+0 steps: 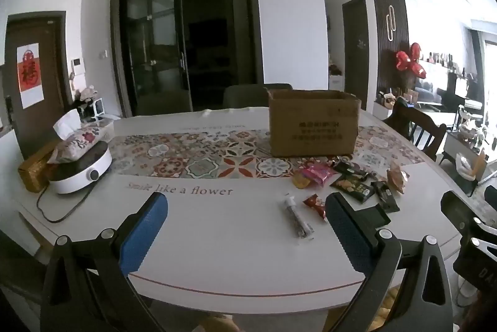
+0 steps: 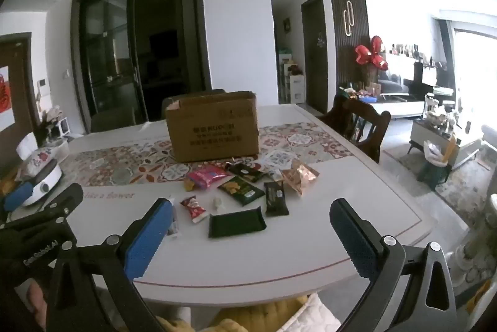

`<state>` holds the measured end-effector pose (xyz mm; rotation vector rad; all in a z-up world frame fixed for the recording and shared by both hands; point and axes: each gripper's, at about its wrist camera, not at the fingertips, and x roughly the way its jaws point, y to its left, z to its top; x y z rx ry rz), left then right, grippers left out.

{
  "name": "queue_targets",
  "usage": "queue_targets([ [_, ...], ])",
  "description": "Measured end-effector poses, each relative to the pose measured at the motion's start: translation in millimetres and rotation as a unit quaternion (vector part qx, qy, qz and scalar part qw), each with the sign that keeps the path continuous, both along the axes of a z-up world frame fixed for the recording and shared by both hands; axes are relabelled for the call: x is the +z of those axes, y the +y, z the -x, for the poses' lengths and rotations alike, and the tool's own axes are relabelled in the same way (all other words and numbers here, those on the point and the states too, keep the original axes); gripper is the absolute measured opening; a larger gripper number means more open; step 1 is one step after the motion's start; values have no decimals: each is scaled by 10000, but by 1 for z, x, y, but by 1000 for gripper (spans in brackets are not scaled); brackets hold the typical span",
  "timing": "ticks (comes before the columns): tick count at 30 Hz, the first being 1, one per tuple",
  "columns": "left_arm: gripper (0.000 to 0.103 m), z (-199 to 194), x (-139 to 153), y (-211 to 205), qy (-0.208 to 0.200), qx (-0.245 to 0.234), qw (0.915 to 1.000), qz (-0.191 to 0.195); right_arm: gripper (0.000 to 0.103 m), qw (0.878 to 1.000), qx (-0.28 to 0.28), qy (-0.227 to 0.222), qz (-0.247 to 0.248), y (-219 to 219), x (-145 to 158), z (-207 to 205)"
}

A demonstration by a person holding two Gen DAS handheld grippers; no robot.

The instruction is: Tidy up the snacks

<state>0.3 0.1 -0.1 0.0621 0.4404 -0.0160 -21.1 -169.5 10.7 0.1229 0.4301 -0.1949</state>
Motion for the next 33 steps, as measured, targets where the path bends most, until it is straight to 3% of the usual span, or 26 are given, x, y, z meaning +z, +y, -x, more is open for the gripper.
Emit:
queue_targets([
  [8, 103, -5, 4, 8, -162, -88, 9998, 24, 102, 10000, -28, -11, -10, -2, 0, 0],
  [10, 103, 9, 6, 2, -289, -49, 9996, -33, 102, 10000, -31, -22, -8, -3, 0, 2],
  [33, 103, 9, 4, 1, -292, 7, 9996, -20, 102, 10000, -45, -16, -1, 0, 1, 1],
])
